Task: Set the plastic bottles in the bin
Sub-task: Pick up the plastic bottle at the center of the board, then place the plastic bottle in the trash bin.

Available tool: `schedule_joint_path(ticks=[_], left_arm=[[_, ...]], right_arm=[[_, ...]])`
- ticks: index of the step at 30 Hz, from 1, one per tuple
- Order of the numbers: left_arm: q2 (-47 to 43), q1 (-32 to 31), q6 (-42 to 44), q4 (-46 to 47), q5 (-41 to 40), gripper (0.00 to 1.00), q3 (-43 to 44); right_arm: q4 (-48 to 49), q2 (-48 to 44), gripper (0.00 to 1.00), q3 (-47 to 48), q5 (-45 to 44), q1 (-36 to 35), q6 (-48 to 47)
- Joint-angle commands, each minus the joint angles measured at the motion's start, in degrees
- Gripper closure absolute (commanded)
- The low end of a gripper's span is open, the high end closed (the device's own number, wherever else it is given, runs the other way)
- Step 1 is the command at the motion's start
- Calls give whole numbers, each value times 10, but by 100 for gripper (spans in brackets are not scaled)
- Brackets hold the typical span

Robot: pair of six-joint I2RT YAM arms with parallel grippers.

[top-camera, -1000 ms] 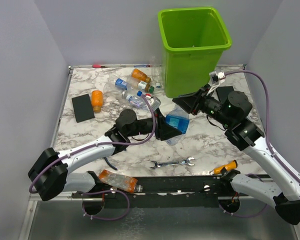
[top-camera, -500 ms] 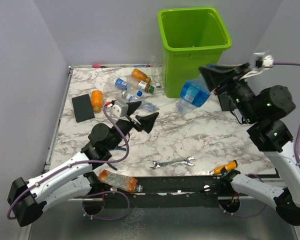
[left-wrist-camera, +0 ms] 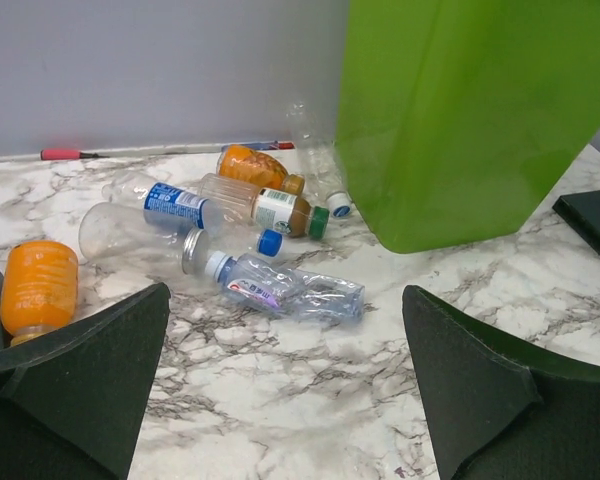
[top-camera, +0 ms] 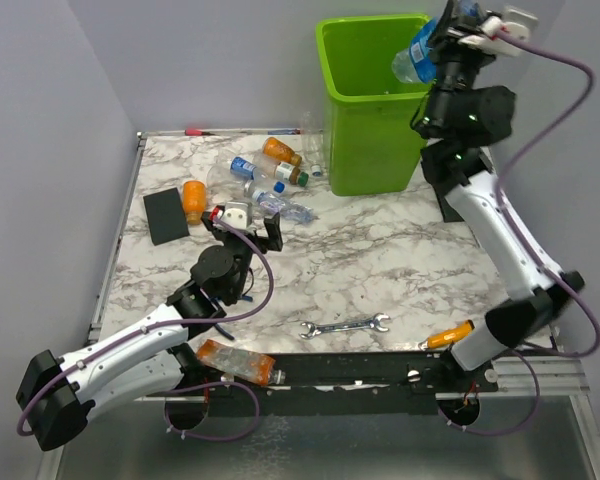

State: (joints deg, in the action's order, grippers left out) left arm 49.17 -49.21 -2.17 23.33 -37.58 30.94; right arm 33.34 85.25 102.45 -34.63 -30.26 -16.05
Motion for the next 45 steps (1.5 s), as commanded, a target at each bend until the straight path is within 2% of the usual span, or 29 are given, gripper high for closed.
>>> schedule_joint_path(ticks=[1,2,4,6,10,16,17,18,20,21,23,27,30,34,40,42,45], left_arm=[[-6,-4,4,-8,-23,1,1],[-7,-6,8,-10,-26,1,2],[-9,-9,14,-10,-32,1,1],[-8,-9,19,-9,-34,1,2],[1,-9,19,-9,-27,1,3],[10,-10,14,-9,-16,1,4],[12,-10,14,-9,-14,1,4],[14,-10,14,-10,-14,1,4],[18,-10,14,-10,-13,1,5],[19,-10,13,-10,-12,1,5],[21,-10,13,-10,-10,1,5],[26,-10,13,-10,-11,1,5],[29,-10,13,-10,-13,1,7],[34,-10,9,-10,-12,1,8],[39,-10,1,-13,-23,1,10],[39,-10,0,-11,-30,1,9],[47,-10,3,-2,-49,1,7]], right_arm=[[25,121,100,95,-80,56,-39],[15,142,100,117,-81,67,-42],[16,154,100,105,-72,90,-13],[-24,169,100,110,-70,105,21],[-51,185,100,83,-66,110,39],[-158,173,100,54,-13,111,127],[-174,172,96,55,-5,110,140],[-195,172,82,60,7,110,148],[-234,172,42,73,35,110,158],[-247,170,29,77,49,110,176],[-263,163,18,84,68,111,193],[-317,147,2,134,114,110,230],[-374,126,0,181,182,107,266],[-392,52,0,147,299,96,307],[-339,-105,0,-50,537,94,382],[-305,-157,0,-146,588,93,413],[-312,-228,0,-251,634,93,432]])
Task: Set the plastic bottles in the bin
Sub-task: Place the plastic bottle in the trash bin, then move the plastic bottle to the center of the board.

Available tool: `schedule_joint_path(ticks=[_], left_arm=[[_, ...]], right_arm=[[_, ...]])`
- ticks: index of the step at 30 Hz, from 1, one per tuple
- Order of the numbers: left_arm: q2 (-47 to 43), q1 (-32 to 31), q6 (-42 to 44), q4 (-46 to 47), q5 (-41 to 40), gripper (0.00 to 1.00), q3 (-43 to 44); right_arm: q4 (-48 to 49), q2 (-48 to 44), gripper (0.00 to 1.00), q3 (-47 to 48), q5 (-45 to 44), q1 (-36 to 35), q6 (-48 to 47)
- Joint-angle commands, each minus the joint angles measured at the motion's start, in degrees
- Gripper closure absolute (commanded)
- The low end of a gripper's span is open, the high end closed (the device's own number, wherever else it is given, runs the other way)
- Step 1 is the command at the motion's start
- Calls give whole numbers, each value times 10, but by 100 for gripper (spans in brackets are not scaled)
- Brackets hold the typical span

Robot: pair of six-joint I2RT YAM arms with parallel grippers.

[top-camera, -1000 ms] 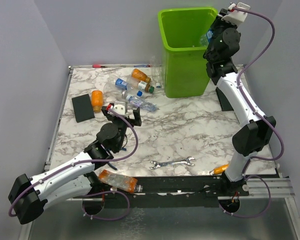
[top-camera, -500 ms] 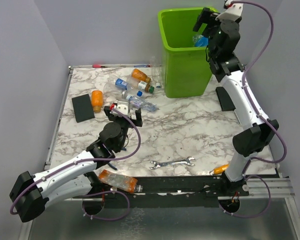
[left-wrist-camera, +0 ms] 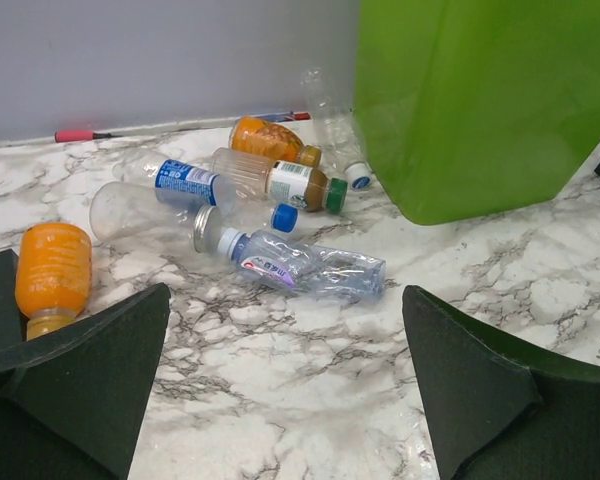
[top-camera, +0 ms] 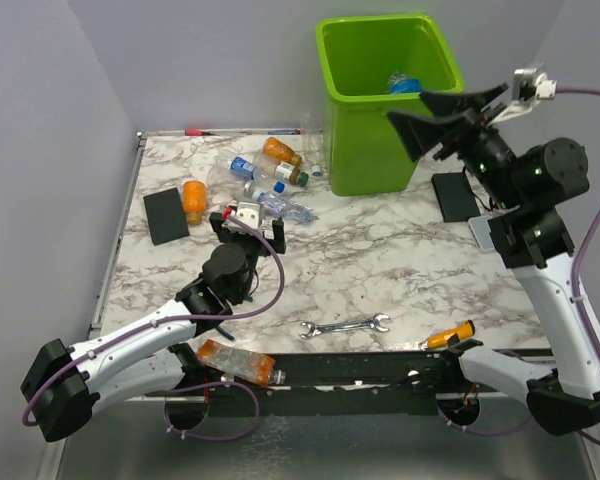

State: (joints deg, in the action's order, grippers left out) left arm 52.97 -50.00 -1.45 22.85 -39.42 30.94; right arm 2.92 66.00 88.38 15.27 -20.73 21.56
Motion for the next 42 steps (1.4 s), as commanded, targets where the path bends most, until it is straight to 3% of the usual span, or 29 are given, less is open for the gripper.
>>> schedule_joint_path(ticks=[1,8,12,16,20,25,29,34,42], left_arm=[[13,-2,-1,4,-34,1,7],[41,0,-35,-61,-38,1,37],[73,22,-128,-159,-5,1,85],[100,65,-229,-272,87,1,118],[101,83,-273,-317,100,1,97],[77,93,-318,-355,97,1,79],[62,100,-333,-357,74,1,69],[53,110,-284,-363,35,1,100],[46,120,-184,-317,-54,1,90]], right_arm=[[-22,-59,0,-143,144,-2,53],[-90,-205,1,-389,77,-1,73],[-104,-252,0,-507,41,-1,125],[-101,-236,2,-584,83,-1,144],[-64,-206,5,-635,124,-2,149],[-51,-134,6,-624,183,-52,111],[-101,-40,6,-556,103,-206,63],[-133,50,11,-478,-14,-373,10],[-39,153,25,-445,-65,-505,-34]])
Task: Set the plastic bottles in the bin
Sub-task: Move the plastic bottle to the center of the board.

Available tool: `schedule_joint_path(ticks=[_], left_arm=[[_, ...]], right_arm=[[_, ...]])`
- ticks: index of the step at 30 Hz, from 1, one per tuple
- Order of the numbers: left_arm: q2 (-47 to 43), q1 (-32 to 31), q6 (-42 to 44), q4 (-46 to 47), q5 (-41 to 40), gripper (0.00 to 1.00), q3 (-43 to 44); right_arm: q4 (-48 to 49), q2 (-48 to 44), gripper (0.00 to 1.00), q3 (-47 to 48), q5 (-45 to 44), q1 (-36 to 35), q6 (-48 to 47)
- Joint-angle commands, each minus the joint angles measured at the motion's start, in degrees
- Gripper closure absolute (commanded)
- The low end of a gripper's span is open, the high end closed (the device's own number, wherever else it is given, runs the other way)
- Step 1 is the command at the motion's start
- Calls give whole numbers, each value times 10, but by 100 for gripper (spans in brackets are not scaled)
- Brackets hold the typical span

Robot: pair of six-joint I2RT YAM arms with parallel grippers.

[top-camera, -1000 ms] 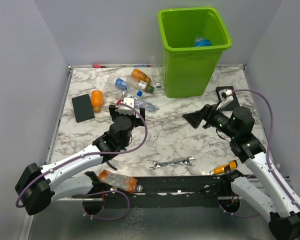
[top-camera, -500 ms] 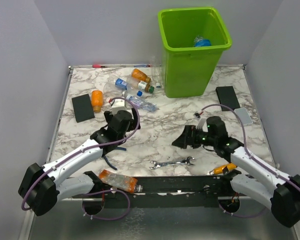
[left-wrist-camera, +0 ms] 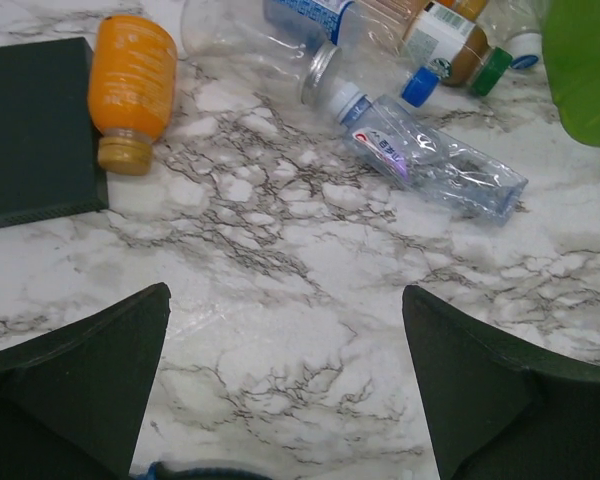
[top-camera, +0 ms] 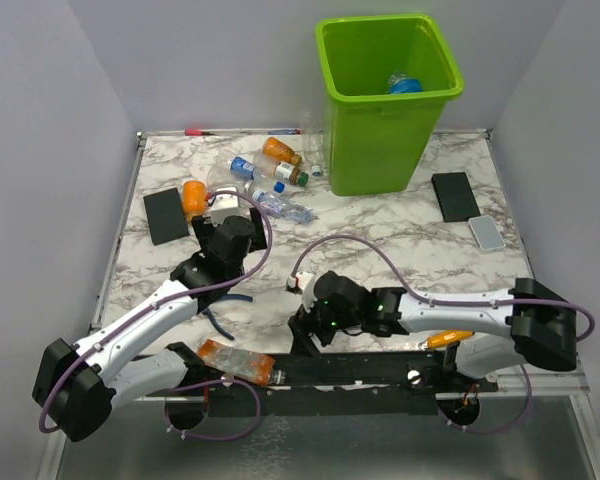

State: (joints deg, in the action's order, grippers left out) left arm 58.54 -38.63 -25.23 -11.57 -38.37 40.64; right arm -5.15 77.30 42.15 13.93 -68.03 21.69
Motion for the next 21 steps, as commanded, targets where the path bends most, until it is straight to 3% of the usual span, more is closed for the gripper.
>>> schedule_joint_path(ticks=[1,4,9,21], left_arm=[[-13,7,53,32,-62,1,-14],[-27,7,42,47,-38,1,-35],[-35,8,44,54,-22,1,-36],[-41,7,40,55,7,1,-36]], right_arm=[[46,52,27,23,-58,-44,-39],[47,80,31,42,-78,-86,-56],[76,102,30,49,-95,-130,-57],[27,159,29,83,-41,-148,-81]])
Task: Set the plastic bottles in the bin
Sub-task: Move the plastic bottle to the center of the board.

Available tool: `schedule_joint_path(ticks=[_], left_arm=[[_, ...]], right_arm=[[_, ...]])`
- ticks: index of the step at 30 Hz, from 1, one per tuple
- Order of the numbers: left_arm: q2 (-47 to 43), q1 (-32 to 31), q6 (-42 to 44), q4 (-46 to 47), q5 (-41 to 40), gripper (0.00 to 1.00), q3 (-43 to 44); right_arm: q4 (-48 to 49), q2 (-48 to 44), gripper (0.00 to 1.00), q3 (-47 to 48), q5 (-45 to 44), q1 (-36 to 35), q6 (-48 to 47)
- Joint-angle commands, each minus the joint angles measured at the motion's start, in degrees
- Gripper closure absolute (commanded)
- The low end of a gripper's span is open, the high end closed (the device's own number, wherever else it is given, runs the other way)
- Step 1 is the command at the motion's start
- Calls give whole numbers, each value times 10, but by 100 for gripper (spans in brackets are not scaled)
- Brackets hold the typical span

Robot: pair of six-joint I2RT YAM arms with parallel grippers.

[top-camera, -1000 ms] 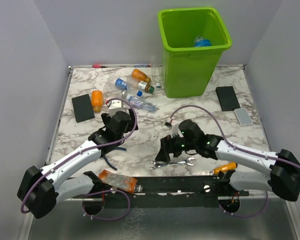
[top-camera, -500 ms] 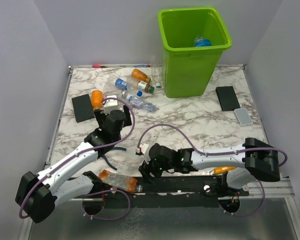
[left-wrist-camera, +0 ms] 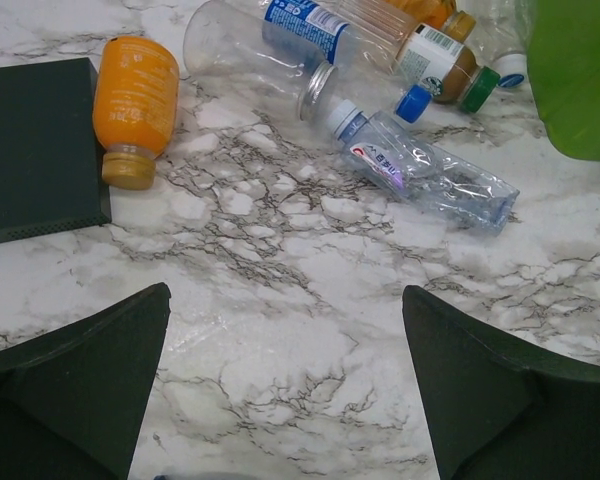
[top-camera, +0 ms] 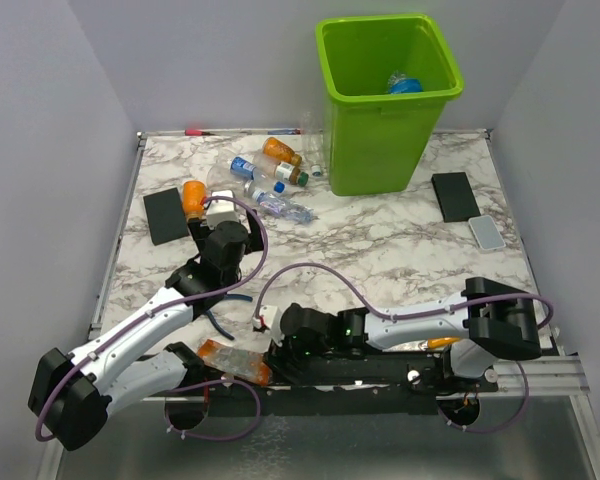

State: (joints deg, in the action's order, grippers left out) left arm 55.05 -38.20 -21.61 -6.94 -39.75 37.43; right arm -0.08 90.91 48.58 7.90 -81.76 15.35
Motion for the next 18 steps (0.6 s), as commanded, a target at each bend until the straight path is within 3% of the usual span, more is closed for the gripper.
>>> schedule_joint_path(ticks=[1,18], left_arm=[[-6,3,3,8,24,1,-4],[-22,3,3,7,30,1,-9]], right_arm=[[-23,26,30,19,20,-13,-17],[-22,94,46,41,-26,-35,15]])
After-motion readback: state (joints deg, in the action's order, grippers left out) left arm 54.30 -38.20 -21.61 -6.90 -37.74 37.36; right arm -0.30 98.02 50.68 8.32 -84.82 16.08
